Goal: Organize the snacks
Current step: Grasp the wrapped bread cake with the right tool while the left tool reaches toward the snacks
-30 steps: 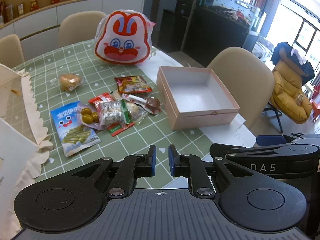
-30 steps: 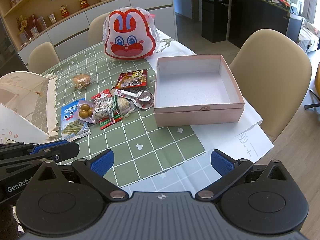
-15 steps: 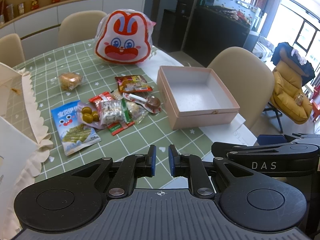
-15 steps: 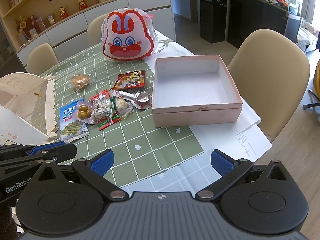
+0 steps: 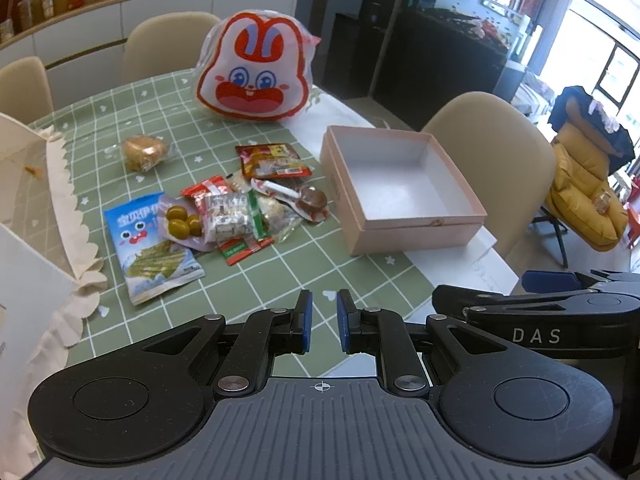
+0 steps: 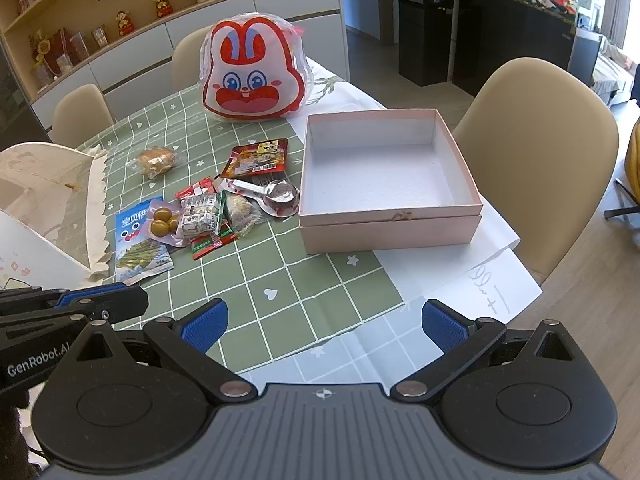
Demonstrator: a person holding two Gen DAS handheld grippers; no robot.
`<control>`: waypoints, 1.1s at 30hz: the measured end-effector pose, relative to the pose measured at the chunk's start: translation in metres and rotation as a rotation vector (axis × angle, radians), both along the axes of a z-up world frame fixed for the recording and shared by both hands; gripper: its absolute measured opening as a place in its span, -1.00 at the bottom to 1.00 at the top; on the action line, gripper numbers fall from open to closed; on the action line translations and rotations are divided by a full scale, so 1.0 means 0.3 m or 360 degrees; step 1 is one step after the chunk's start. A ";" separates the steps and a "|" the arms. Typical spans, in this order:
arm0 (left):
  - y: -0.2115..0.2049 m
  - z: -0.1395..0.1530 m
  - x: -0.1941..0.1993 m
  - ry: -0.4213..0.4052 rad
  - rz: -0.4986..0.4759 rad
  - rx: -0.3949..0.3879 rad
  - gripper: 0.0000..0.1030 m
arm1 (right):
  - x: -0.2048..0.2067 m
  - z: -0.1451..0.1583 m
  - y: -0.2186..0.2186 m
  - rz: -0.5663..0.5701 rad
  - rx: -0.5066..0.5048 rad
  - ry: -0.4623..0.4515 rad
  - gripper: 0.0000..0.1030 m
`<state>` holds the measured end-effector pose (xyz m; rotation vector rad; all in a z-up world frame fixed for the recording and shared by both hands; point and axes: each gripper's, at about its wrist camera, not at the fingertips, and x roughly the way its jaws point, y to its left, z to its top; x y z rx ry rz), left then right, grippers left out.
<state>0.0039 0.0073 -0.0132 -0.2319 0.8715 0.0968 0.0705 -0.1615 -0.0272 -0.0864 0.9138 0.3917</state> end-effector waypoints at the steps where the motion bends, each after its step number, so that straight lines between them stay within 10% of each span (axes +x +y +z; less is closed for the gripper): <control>1: 0.005 -0.004 0.005 0.0006 0.0011 0.0002 -0.66 | 0.007 -0.004 0.003 0.0005 -0.0013 -0.0004 1.00; 12: 0.301 -0.158 0.131 -0.0028 0.0265 -0.0336 -0.66 | 0.208 -0.045 0.168 0.0234 -0.0239 -0.0389 1.00; 20: 0.650 -0.220 0.266 -0.0344 0.0768 -0.0315 -0.65 | 0.431 -0.123 0.482 0.0593 -0.0208 -0.0338 1.00; 23: 0.773 -0.262 0.322 -0.0220 0.0975 -0.0332 -0.65 | 0.486 -0.159 0.604 0.0683 -0.0197 -0.0287 1.00; 33: 0.718 -0.366 0.145 -0.0051 0.0816 -0.0376 -0.65 | 0.726 -0.258 1.131 0.0942 0.0060 -0.0029 1.00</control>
